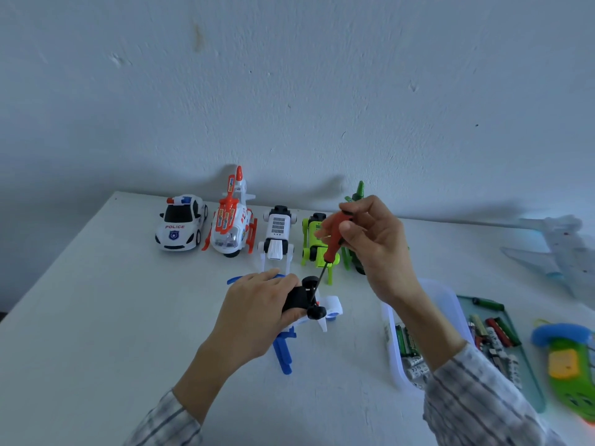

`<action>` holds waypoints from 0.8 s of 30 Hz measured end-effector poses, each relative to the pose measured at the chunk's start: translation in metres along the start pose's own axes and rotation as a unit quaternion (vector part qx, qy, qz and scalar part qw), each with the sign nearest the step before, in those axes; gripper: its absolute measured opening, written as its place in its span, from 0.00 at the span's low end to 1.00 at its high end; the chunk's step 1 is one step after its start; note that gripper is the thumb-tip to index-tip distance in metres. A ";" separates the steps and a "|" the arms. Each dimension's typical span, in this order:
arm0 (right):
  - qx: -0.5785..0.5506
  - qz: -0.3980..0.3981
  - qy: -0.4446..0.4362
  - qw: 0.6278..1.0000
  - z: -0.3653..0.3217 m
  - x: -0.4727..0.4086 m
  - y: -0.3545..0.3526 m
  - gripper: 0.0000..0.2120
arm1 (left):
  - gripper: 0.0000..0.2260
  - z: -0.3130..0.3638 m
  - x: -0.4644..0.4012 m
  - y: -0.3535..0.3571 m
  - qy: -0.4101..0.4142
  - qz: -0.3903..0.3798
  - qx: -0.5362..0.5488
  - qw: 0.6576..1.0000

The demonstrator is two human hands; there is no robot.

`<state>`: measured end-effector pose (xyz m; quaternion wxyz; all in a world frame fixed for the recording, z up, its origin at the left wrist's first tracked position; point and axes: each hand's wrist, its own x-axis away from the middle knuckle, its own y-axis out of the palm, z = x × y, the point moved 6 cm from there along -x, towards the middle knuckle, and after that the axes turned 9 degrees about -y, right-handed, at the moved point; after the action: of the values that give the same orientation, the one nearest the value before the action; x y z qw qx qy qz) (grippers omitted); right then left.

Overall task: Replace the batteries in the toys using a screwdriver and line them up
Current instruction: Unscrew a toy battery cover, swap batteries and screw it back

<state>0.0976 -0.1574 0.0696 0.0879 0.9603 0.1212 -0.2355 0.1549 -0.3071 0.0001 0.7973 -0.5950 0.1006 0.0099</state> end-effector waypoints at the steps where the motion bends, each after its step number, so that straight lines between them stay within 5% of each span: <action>1: 0.004 0.007 0.000 1.000 0.002 0.000 -0.002 0.05 | 0.15 -0.002 0.000 0.000 0.003 -0.001 -0.002 1.000; 4: 0.031 0.031 0.004 0.999 0.003 -0.001 -0.009 0.14 | 0.15 -0.002 -0.002 0.002 0.013 -0.004 0.004 1.000; 9: 0.004 -0.031 0.001 1.000 -0.003 -0.009 0.001 0.04 | 0.16 -0.003 -0.002 0.005 0.019 0.011 0.000 1.000; 12: -0.031 -0.062 0.026 0.997 -0.002 -0.009 0.012 0.07 | 0.18 -0.005 -0.005 0.006 0.018 0.006 -0.006 1.000; 24: 0.058 -0.023 -0.016 0.998 -0.001 -0.003 0.033 0.10 | 0.17 -0.002 -0.008 0.004 0.020 -0.009 -0.035 0.999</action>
<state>0.1044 -0.1889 0.0751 0.0282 0.9568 0.1279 -0.2595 0.1462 -0.3070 -0.0025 0.7741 -0.6233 0.1108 -0.0062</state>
